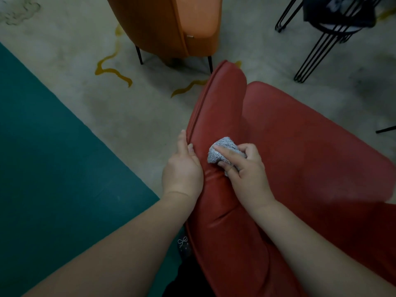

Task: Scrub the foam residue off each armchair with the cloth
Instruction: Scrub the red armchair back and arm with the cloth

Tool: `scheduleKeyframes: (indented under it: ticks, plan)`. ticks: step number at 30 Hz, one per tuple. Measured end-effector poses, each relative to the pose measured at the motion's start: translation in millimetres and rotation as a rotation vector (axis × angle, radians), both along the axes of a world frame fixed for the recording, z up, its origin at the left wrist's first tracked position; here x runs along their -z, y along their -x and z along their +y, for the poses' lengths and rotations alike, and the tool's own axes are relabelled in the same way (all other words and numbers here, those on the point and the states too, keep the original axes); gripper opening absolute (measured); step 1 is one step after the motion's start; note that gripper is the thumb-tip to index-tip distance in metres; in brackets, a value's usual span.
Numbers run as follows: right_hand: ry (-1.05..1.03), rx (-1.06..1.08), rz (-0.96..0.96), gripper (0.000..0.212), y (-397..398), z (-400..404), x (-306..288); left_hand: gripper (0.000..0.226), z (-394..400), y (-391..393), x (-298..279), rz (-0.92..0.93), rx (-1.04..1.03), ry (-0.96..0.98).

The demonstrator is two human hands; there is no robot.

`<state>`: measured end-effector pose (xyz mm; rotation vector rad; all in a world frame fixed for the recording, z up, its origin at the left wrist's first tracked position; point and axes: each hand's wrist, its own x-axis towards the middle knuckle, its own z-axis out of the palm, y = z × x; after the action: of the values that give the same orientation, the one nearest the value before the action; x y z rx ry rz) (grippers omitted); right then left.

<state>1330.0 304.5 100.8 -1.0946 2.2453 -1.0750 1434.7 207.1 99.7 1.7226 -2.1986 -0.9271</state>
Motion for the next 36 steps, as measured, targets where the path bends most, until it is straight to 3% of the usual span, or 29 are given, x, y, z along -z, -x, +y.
scheduleKeyframes:
  ticks: [4, 9, 17, 24, 36]
  plan:
    - [-0.133, 0.021, -0.045, 0.036, 3.4, 9.2, -12.6, 0.045, -0.4, -0.4, -8.1, -0.049, 0.016, -0.073]
    - [-0.19, 0.067, 0.088, 0.037, 21.5, 25.1, -37.0, 0.044, -12.5, -21.4, -32.0, -0.019, 0.124, -0.202]
    - [-0.139, 0.152, 0.068, 0.035, 3.2, 22.4, -81.1, 0.049, -6.3, -103.0, -78.1, -0.28, 0.38, -0.052]
    - [-0.088, 0.139, 0.007, 0.035, -58.0, -36.9, -99.0, 0.049, -58.2, -171.8, -91.2, -0.469, 0.547, 0.096]
    - [-0.067, 0.25, -0.05, 0.036, -149.7, -174.9, -92.5, 0.051, -206.2, -264.3, -113.6, -0.484, 0.673, 0.296]
